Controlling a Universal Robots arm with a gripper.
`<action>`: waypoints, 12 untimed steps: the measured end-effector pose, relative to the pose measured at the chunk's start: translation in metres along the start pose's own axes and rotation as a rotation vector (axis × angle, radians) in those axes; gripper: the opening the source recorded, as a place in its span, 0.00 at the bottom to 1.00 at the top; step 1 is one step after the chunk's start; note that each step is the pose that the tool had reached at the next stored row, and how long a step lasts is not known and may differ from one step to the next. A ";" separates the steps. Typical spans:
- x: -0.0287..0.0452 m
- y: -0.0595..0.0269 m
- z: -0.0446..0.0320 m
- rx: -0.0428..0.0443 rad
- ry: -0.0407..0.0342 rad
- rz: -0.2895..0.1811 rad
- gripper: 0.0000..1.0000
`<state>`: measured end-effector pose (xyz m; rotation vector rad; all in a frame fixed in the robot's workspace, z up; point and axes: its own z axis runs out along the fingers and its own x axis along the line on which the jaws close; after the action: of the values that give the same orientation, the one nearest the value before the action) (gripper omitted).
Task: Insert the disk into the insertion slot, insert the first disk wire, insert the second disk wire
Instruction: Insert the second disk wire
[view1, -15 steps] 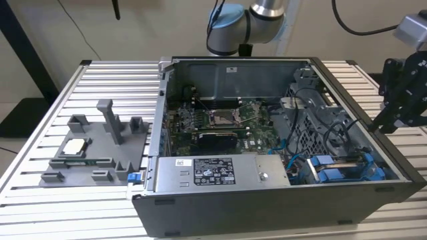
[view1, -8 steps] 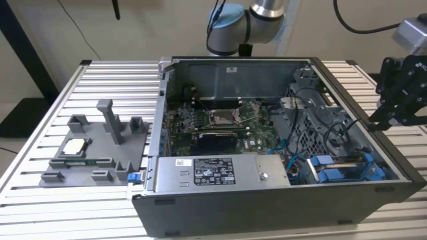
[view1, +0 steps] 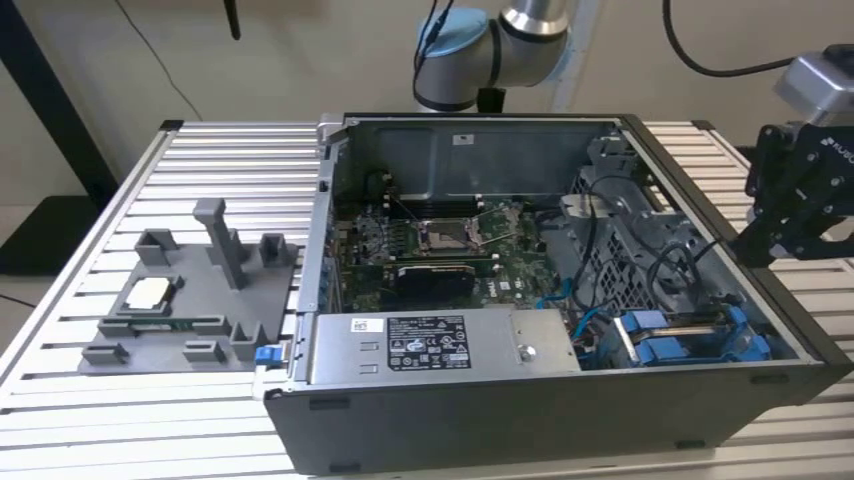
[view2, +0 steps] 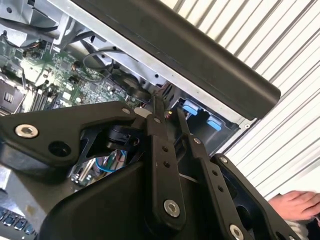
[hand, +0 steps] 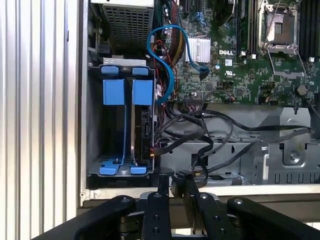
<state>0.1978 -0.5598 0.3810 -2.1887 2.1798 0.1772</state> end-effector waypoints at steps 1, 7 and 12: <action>0.0001 0.0000 0.0004 -0.0007 -0.0021 0.000 0.27; 0.0001 -0.0001 0.0014 -0.0019 -0.0385 -0.002 0.27; 0.0001 -0.0001 0.0014 -0.0020 -0.0386 -0.002 0.16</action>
<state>0.1978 -0.5597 0.3796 -2.1692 2.1587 0.2198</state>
